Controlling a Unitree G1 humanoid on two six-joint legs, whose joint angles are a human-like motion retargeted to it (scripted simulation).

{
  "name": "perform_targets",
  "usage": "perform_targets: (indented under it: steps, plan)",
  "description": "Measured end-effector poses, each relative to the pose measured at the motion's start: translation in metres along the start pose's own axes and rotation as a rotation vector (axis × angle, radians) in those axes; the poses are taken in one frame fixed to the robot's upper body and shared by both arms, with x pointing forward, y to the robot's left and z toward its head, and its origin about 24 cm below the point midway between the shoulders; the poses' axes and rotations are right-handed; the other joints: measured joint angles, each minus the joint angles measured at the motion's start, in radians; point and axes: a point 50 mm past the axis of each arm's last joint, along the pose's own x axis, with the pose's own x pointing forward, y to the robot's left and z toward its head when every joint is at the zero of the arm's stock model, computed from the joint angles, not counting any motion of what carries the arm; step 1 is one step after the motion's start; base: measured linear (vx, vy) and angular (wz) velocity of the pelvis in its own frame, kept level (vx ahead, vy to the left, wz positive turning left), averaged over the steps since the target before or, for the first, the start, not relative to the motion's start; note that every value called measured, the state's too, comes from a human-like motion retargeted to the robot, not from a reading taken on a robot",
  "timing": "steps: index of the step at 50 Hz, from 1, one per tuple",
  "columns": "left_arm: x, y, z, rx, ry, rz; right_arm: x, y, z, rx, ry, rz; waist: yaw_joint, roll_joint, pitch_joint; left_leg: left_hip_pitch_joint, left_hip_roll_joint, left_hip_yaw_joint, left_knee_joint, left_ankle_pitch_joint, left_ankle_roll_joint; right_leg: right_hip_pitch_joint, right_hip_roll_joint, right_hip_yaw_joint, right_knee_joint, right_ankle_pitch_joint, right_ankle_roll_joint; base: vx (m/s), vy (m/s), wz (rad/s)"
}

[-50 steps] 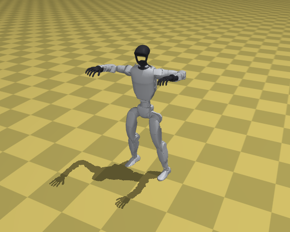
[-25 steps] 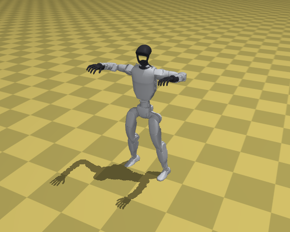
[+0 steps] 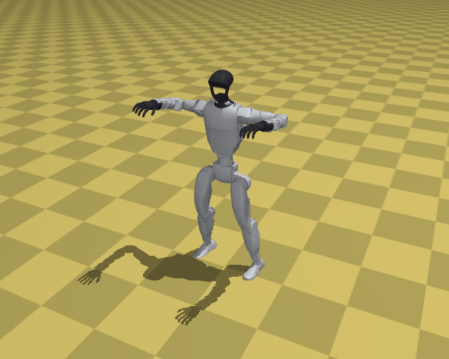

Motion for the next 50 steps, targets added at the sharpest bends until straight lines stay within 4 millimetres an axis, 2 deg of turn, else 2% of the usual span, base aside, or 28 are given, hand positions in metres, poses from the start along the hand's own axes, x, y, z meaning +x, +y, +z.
perform_targets:
  steps: [8, 13, 14, 15, 17, 21, 23, 25, 28, 30, 33, 35, 38, 40, 42, 45, 47, 48, 50]
  plan:
    - [0.007, -0.018, 0.016, -0.046, -0.061, -0.071, 0.002, 0.005, 0.002, 0.034, 0.007, -0.007, -0.111, -0.005, 0.05, -0.025, 0.005, -0.044, -0.029, 0.01, 0.011, -0.13, -0.028, -0.015, 0.245, -0.085, -0.016, -0.07, -0.06, 0.35]
    - [0.008, -0.042, 0.036, -0.151, -0.128, -0.108, 0.004, 0.009, 0.008, 0.062, -0.014, -0.019, -0.184, -0.014, 0.04, -0.04, 0.024, -0.031, -0.044, 0.004, 0.002, -0.203, -0.013, 0.021, 0.358, -0.156, -0.054, 0.01, -0.23, 0.12]
    - [0.007, -0.052, 0.042, -0.35, -0.136, -0.134, 0.005, 0.013, 0.009, 0.086, -0.017, -0.004, -0.192, -0.014, 0.038, -0.049, 0.026, -0.032, -0.029, 0.008, 0.001, -0.202, -0.007, 0.026, 0.355, -0.166, -0.066, 0.06, -0.33, -0.05]
    - [0.007, -0.063, 0.051, -0.63, -0.163, -0.166, 0.006, 0.019, 0.011, 0.116, -0.021, 0.021, -0.199, -0.013, 0.038, -0.061, 0.027, -0.035, -0.008, 0.013, 0.001, -0.199, -0.001, 0.03, 0.349, -0.174, -0.08, 0.06, -0.37, -0.06]
    - [0.007, -0.073, 0.052, -0.349, -0.162, -0.189, -0.001, 0.023, 0.006, 0.1, 0.009, 0.005, -0.196, -0.021, 0.051, -0.107, 0.028, -0.033, 0.097, 0.043, -0.007, -0.166, 0.011, 0.029, 0.315, -0.168, -0.085, 0.06, -0.42, -0.04]
    - [-0.007, -0.103, 0.051, -0.471, -0.081, -0.303, -0.021, 0.04, -0.003, 0.118, 0.072, 0.097, -0.159, -0.059, 0.11, -0.311, 0.045, 0.085, 0.497, 0.154, 0.022, -0.103, 0.022, 0.022, 0.276, -0.154, -0.09, 0.02, -0.49, -0.07]
    - [-0.019, -0.122, 0.041, -0.484, 0.009, -0.349, -0.028, 0.046, -0.006, 0.117, 0.097, 0.114, -0.13, -0.07, 0.146, -0.435, 0.079, 0.179, 0.694, 0.137, 0.058, -0.092, 0.043, 0.025, 0.281, -0.161, -0.092, -0.01, -0.5, -0.19]
    - [-0.037, -0.143, 0.025, -0.495, 0.137, -0.394, -0.029, 0.049, -0.005, 0.123, 0.102, 0.11, -0.1, -0.076, 0.178, -0.529, 0.091, 0.26, 0.787, 0.072, 0.089, -0.095, 0.073, 0.033, 0.291, -0.166, -0.101, -0.01, -0.49, -0.32]
    - [-0.077, -0.181, -0.002, -0.489, 0.371, -0.5, -0.022, 0.052, 0.0, 0.14, 0.082, 0.08, -0.053, -0.085, 0.217, -0.605, 0.036, 0.362, 0.716, 0.06, 0.099, -0.116, 0.123, 0.049, 0.32, -0.173, -0.118, -0.01, -0.48, -0.44]
    - [-0.111, -0.208, -0.017, -0.479, 0.539, -0.588, -0.013, 0.052, 0.006, 0.142, 0.051, 0.054, -0.019, -0.089, 0.239, -0.629, -0.02, 0.435, 0.616, 0.068, 0.091, -0.138, 0.159, 0.064, 0.356, -0.186, -0.128, 0.01, -0.45, -0.66]
    - [-0.174, -0.248, -0.029, -0.481, 0.841, -0.732, 0.009, 0.044, 0.014, 0.131, 0.014, 0.06, 0.027, -0.085, 0.277, -0.647, -0.111, 0.535, 0.511, 0.099, 0.064, -0.169, 0.219, 0.09, 0.425, -0.215, -0.137, 0.06, -0.41, -0.87]
    - [-0.22, -0.274, -0.022, -0.531, 1.05, -0.837, 0.025, 0.034, 0.021, 0.113, -0.018, 0.055, 0.048, -0.078, 0.3, -0.659, -0.163, 0.598, 0.522, 0.1, 0.047, -0.177, 0.26, 0.1, 0.471, -0.234, -0.146, 0.13, -0.41, -0.81]
    - [-0.285, -0.3, 0.009, -0.658, 1.338, -0.967, 0.044, 0.017, 0.028, 0.08, -0.057, 0.038, 0.093, -0.085, 0.3, -0.672, -0.22, 0.73, 0.62, 0.083, 0.024, -0.19, 0.311, 0.111, 0.524, -0.254, -0.142, 0.21, -0.43, -0.8]
    - [-0.319, -0.309, 0.034, -0.725, 1.488, -1.039, 0.054, 0.006, 0.033, 0.066, -0.081, 0.025, 0.142, -0.101, 0.279, -0.665, -0.241, 0.842, 0.68, 0.08, 0.01, -0.197, 0.344, 0.135, 0.524, -0.251, -0.129, 0.28, -0.47, -1.02]
    - [-0.345, -0.31, 0.052, -0.749, 1.574, -1.105, 0.062, -0.002, 0.037, 0.073, -0.101, 0.011, 0.211, -0.134, 0.25, -0.625, -0.25, 0.953, 0.7, 0.091, 0.014, -0.179, 0.378, 0.174, 0.46, -0.202, -0.112, 0.34, -0.54, -1.21]
    - [-0.373, -0.302, 0.068, -0.745, 1.632, -1.184, 0.071, -0.003, 0.043, 0.117, -0.12, -0.031, 0.336, -0.21, 0.229, -0.525, -0.283, 1.011, 0.615, 0.152, 0.028, -0.095, 0.424, 0.273, 0.28, -0.023, -0.045, 0.42, -0.69, -1.44]
    - [-0.387, -0.293, 0.07, -0.734, 1.644, -1.22, 0.077, 0.001, 0.053, 0.163, -0.146, -0.075, 0.418, -0.254, 0.249, -0.465, -0.315, 0.855, 0.512, 0.147, -0.018, 0.009, 0.473, 0.351, 0.15, 0.119, 0.0, 0.49, -1.03, -1.67]
    - [-0.392, -0.287, 0.069, -0.732, 1.645, -1.235, 0.081, 0.004, 0.061, 0.195, -0.172, -0.105, 0.457, -0.266, 0.266, -0.424, -0.326, 0.751, 0.454, 0.125, -0.052, 0.062, 0.497, 0.363, 0.106, 0.166, 0.0, 0.48, -1.09, -1.81]
    - [-0.41, -0.273, 0.074, -0.764, 1.653, -1.303, 0.089, 0.005, 0.084, 0.268, -0.272, -0.145, 0.501, -0.253, 0.259, -0.32, -0.305, 0.624, 0.31, 0.084, -0.063, 0.114, 0.51, 0.268, 0.101, 0.201, 0.0, 0.44, -0.74, -1.93]
